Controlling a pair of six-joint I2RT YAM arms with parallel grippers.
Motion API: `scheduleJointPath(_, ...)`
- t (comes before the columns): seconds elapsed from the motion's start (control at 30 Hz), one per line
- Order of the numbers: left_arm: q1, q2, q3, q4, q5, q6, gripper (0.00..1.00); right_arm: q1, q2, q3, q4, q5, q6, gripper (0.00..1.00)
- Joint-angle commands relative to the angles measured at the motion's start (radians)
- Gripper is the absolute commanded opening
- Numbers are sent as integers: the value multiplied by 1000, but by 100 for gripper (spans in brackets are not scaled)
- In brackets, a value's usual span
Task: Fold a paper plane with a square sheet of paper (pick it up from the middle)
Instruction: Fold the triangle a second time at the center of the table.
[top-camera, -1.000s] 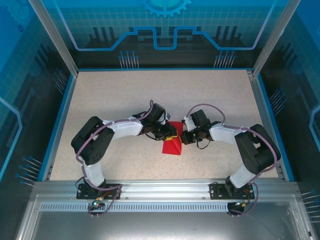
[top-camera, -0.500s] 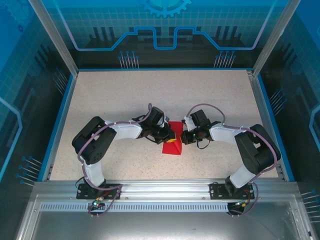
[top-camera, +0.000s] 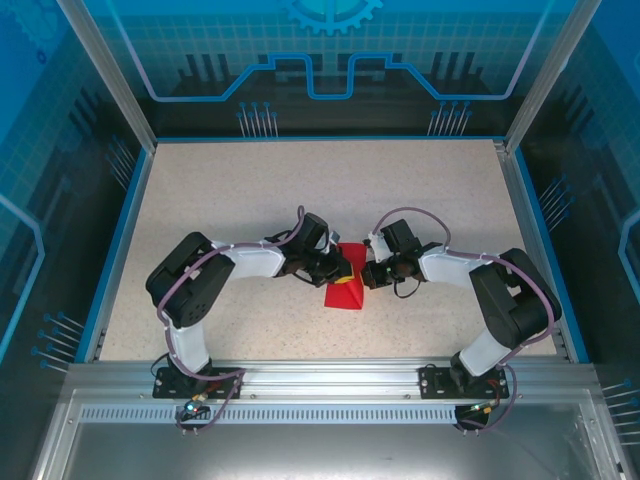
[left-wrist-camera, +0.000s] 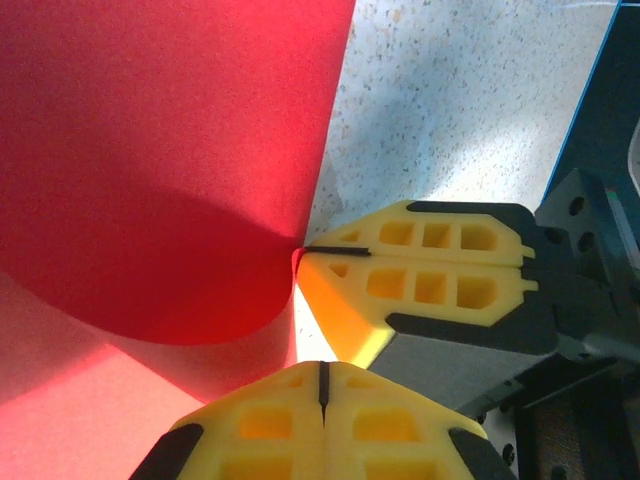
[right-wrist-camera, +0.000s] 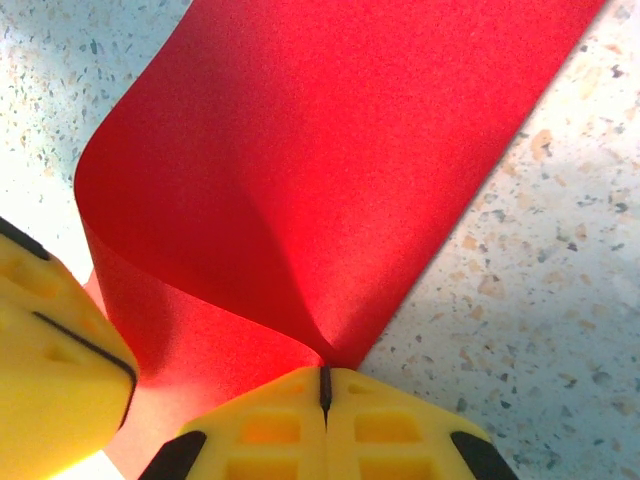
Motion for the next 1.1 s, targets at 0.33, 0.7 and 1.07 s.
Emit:
scheduleJointPath(0.33,-9,-3,-59,65,37,-21,0,-12,-5,12,-14,4,-9,4)
scheduleJointPath(0.7,-12,18,-55,61,27,-8,3,-13,-2,14,-14,6,-9,4)
scheduleJointPath(1.07,-13,60,-67,65,15,-1,2,-14,2,18,-15,4,-9,4)
